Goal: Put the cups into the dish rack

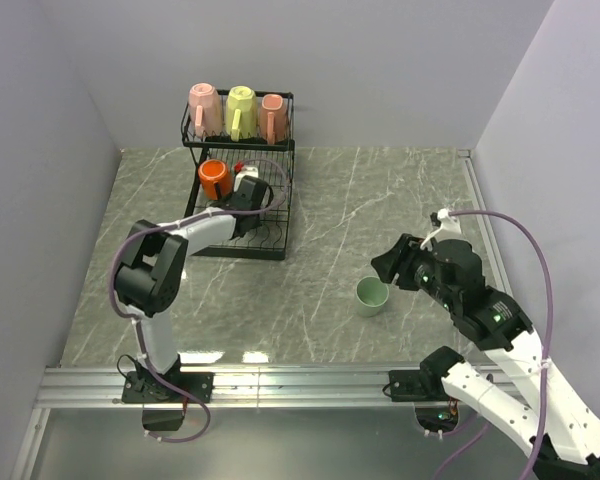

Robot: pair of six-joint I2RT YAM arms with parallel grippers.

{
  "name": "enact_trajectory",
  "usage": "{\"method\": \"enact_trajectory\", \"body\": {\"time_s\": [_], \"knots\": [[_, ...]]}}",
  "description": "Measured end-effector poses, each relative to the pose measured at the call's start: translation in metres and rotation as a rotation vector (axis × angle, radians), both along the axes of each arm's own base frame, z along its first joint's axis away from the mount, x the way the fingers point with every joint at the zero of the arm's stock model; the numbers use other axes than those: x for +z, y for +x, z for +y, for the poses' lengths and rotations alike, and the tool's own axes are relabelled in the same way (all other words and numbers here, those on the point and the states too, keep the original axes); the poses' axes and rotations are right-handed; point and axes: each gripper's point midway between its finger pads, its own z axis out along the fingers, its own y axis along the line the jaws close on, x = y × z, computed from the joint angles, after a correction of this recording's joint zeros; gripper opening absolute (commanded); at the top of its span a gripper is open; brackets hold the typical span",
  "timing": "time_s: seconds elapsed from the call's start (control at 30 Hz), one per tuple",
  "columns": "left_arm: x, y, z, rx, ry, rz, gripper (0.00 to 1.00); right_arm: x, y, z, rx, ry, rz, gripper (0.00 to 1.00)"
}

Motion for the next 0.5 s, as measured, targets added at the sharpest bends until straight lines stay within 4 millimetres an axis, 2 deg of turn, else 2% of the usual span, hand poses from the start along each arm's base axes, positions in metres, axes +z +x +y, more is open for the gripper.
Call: {"method": "enact_trajectory", "body": {"time_s": [0.17,0.23,0.27,0.3,0.33,0.37,0.4,0.47,0.5], "knots": [[0.002,0.025,-0.012,0.000,-0.007,-0.024,0.00,-0.006,-0.007,-0.009,-0.024,-0.011,0.014,0.62],[0.002,0.037,-0.015,0.007,-0.007,-0.017,0.09,-0.008,-0.008,-0.010,-0.029,-0.015,0.020,0.62],[0.002,0.044,-0.018,0.008,-0.014,-0.015,0.15,-0.008,-0.008,-0.011,-0.030,-0.018,0.023,0.62],[0.002,0.051,-0.021,0.014,-0.030,-0.016,0.26,-0.009,-0.008,-0.011,-0.032,-0.021,0.025,0.62],[0.001,0.055,-0.022,0.018,-0.043,-0.015,0.31,-0.010,-0.008,-0.011,-0.032,-0.023,0.027,0.61],[0.001,0.057,-0.023,0.012,-0.054,-0.010,0.35,-0.011,-0.007,-0.011,-0.033,-0.025,0.031,0.61],[0.002,0.057,-0.022,0.011,-0.067,-0.004,0.44,-0.012,-0.006,-0.010,-0.033,-0.029,0.036,0.61],[0.001,0.058,-0.019,0.014,-0.077,0.007,0.51,-0.015,-0.005,-0.009,-0.032,-0.037,0.047,0.61],[0.001,0.059,-0.017,0.020,-0.082,0.008,0.58,-0.017,-0.004,-0.009,-0.031,-0.043,0.054,0.61]]}}
